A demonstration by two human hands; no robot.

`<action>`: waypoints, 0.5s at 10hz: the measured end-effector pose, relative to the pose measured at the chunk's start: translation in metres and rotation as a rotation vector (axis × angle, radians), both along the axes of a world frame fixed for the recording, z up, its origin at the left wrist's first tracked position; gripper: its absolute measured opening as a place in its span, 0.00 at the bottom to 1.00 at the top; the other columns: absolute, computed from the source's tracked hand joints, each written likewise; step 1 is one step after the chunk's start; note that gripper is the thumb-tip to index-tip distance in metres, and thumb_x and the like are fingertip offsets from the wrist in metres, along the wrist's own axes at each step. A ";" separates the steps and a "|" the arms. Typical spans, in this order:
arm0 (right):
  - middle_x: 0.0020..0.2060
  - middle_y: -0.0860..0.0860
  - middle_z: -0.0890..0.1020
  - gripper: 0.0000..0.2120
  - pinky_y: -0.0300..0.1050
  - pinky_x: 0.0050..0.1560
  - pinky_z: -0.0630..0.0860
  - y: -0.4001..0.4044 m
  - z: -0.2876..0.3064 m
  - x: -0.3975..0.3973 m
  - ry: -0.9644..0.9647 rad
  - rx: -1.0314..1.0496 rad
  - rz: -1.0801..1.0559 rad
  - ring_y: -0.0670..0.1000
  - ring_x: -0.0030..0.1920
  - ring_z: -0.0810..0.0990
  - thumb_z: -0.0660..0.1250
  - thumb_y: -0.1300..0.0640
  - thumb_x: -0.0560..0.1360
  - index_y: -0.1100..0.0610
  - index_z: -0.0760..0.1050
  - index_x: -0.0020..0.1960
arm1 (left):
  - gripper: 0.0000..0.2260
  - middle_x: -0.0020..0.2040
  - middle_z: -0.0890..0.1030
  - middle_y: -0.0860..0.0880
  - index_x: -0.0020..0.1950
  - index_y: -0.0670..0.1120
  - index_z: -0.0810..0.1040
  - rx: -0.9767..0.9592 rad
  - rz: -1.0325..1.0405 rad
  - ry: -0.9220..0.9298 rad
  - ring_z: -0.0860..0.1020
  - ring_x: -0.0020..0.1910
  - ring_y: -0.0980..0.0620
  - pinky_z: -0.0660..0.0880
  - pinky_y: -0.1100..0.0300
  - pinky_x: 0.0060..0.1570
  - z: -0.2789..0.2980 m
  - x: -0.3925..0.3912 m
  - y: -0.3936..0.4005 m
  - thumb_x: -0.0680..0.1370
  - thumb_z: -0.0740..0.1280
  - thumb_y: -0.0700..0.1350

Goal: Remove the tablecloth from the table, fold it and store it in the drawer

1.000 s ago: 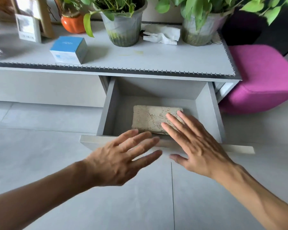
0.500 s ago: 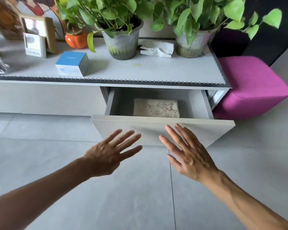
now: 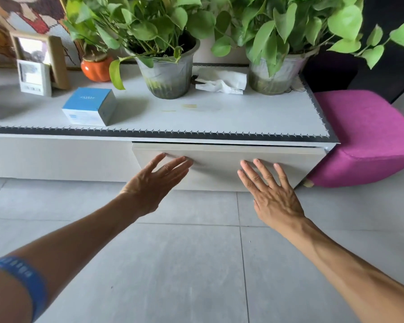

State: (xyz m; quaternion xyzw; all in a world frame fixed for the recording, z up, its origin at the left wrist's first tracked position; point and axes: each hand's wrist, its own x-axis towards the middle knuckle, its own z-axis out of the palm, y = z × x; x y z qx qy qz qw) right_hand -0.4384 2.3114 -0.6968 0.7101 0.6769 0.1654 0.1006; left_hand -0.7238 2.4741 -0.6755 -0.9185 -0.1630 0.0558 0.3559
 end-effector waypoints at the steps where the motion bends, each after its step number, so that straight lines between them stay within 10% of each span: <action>1: 0.79 0.46 0.42 0.42 0.63 0.75 0.54 0.013 0.002 0.009 0.027 -0.029 -0.035 0.54 0.80 0.46 0.67 0.59 0.73 0.54 0.49 0.80 | 0.33 0.78 0.32 0.43 0.79 0.41 0.43 0.007 0.032 0.047 0.35 0.77 0.44 0.48 0.44 0.76 0.005 0.010 0.013 0.76 0.53 0.43; 3: 0.75 0.44 0.29 0.39 0.58 0.77 0.47 0.020 -0.002 0.012 0.113 -0.213 -0.025 0.52 0.79 0.39 0.60 0.60 0.76 0.52 0.43 0.80 | 0.36 0.76 0.28 0.42 0.78 0.39 0.42 -0.096 0.132 0.077 0.32 0.76 0.44 0.49 0.45 0.75 0.006 0.016 0.014 0.76 0.58 0.47; 5: 0.80 0.52 0.54 0.32 0.54 0.75 0.60 -0.006 0.020 -0.005 0.429 -0.052 -0.035 0.57 0.78 0.56 0.65 0.56 0.76 0.52 0.58 0.78 | 0.31 0.81 0.49 0.48 0.79 0.49 0.51 -0.564 0.231 -0.116 0.51 0.79 0.49 0.60 0.50 0.74 0.042 0.012 -0.014 0.79 0.60 0.49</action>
